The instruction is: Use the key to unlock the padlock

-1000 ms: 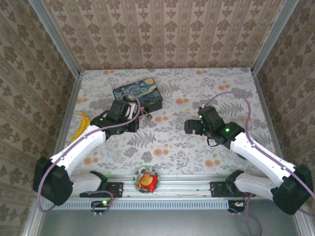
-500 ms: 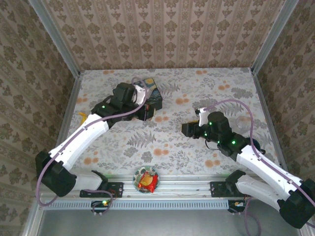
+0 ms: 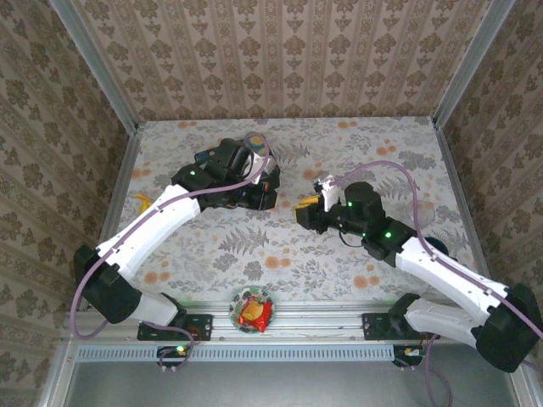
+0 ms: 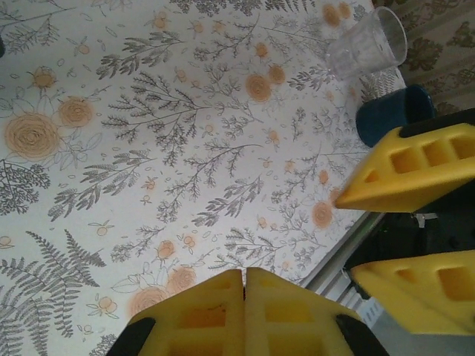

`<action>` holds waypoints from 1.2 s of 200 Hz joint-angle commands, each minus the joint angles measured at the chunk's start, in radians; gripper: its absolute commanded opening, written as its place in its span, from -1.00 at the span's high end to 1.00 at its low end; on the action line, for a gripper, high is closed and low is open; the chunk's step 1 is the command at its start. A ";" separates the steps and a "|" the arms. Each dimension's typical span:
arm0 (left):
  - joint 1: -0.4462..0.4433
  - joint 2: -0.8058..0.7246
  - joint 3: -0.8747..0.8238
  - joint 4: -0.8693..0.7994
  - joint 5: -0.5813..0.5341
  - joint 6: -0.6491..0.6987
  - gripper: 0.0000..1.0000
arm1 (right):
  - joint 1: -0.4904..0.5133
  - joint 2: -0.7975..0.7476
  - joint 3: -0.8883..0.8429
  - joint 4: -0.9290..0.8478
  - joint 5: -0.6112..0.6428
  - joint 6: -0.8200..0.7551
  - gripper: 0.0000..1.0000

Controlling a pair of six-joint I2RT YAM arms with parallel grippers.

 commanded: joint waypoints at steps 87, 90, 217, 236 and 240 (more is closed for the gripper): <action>-0.009 0.009 0.022 -0.024 0.053 -0.031 1.00 | 0.045 0.143 0.091 0.071 -0.089 -0.080 0.30; -0.009 0.010 0.022 -0.023 0.054 -0.032 1.00 | 0.045 0.143 0.091 0.071 -0.090 -0.081 0.29; -0.008 0.010 -0.007 0.015 0.088 -0.049 1.00 | 0.046 0.169 0.111 0.078 -0.123 -0.092 0.48; -0.006 0.007 -0.010 0.017 0.085 -0.050 1.00 | 0.047 0.172 0.110 0.077 -0.120 -0.088 0.47; -0.006 0.007 -0.010 0.018 0.084 -0.048 1.00 | 0.046 0.173 0.108 0.077 -0.120 -0.088 0.47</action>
